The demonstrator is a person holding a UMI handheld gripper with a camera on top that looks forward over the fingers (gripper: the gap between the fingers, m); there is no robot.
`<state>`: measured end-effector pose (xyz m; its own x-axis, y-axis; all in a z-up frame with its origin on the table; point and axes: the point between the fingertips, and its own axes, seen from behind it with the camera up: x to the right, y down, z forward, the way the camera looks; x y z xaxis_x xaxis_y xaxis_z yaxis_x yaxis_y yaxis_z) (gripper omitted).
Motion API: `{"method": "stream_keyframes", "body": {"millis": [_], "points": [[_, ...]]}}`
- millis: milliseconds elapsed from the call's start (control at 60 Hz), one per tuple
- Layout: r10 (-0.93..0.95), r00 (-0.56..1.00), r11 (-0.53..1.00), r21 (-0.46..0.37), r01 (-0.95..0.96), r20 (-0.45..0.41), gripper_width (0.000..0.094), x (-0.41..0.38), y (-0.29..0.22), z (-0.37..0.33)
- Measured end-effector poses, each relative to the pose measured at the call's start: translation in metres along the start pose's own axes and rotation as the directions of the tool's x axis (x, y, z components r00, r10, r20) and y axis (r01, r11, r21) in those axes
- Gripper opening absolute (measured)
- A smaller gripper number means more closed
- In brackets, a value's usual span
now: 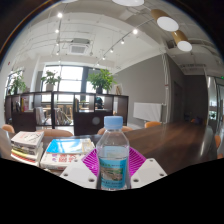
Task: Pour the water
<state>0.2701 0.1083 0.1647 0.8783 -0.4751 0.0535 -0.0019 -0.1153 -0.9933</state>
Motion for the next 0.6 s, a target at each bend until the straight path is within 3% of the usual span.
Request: {"method": "stream_keyframes", "body": {"millis": [267,300,433,600], "points": [[0.038,0.997,0.996,-0.082,-0.032,0.07,0.0337,-0.018,0.079,0.039],[0.039,0.997,0.999,-0.028,-0.037,0.072,0.0335,-0.019,0.069,0.036],[0.042,0.996,0.999,-0.026,-0.04,0.083,0.0338,-0.01,0.069,0.026],[0.024,0.995,0.999,-0.042,-0.02,0.096,0.0519,-0.022,0.076,0.031]]}}
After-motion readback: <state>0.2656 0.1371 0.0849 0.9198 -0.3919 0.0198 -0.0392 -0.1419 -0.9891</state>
